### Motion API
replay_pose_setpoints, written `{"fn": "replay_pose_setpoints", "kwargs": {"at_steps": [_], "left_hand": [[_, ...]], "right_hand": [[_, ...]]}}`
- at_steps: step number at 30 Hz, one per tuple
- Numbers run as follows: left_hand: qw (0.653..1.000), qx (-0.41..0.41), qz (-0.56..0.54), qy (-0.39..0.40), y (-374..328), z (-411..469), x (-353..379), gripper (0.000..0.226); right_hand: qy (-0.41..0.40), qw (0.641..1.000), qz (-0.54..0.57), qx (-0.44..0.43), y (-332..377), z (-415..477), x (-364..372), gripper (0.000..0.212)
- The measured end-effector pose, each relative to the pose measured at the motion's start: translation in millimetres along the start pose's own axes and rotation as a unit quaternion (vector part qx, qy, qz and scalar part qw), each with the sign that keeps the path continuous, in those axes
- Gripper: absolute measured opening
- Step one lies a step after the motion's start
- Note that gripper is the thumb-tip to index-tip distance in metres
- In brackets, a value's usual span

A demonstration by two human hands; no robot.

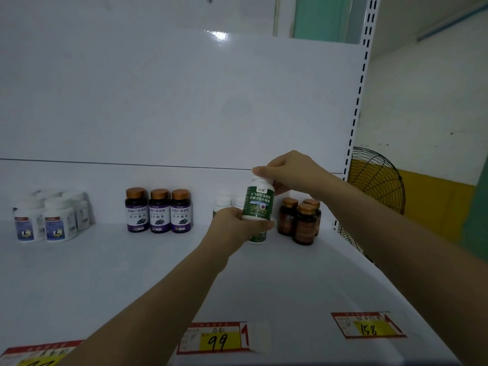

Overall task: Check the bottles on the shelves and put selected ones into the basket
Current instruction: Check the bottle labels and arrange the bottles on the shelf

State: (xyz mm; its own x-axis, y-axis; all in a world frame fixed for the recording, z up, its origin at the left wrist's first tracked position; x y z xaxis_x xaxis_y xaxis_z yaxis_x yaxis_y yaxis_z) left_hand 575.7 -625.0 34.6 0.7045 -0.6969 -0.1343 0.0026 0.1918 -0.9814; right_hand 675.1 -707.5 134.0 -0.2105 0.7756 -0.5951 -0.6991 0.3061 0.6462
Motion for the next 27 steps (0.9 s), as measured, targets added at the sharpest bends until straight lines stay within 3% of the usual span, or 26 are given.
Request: {"fn": "replay_pose_setpoints", "kwargs": {"at_steps": [7,11,13,15,19,23,27], "left_hand": [[0.997,0.054,0.027,-0.039,-8,-3,-6,0.034],[0.998,-0.010,-0.021,0.051,-5,0,-8,0.046],[0.997,0.004,0.003,0.075,-3,1,-9,0.048],[0.998,0.041,0.042,0.038,-6,0,-11,0.045],[0.990,0.110,0.075,-0.056,-14,-6,-15,0.048],[0.995,0.084,0.058,0.019,-9,-6,-13,0.037],[0.994,0.078,0.071,0.040,-11,1,-15,0.051]], "right_hand": [[0.016,1.000,-0.004,0.026,11,-1,-5,0.036],[0.109,0.991,0.074,-0.010,20,-7,-9,0.023],[0.149,0.982,0.110,-0.030,17,-13,-6,0.021],[0.156,0.980,0.122,-0.023,11,-16,1,0.022],[0.114,0.992,0.031,-0.032,9,-14,9,0.039],[0.163,0.982,0.086,-0.039,6,-13,8,0.026],[0.188,0.963,0.194,-0.013,7,-12,9,0.028]]}}
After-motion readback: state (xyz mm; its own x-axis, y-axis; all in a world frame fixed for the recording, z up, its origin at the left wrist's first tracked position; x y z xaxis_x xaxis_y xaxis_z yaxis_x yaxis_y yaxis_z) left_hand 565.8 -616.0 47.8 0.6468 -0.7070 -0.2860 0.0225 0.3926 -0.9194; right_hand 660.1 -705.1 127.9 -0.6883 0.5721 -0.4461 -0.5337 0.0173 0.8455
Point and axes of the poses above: each hand's wrist, its own z-axis towards the middle knuckle, its own x-axis out of the palm, y = z × x, the point moved 6 cm from there along z, towards the middle knuckle, and after that the axes turned 10 degrees about -y, right-handed, at the moved point
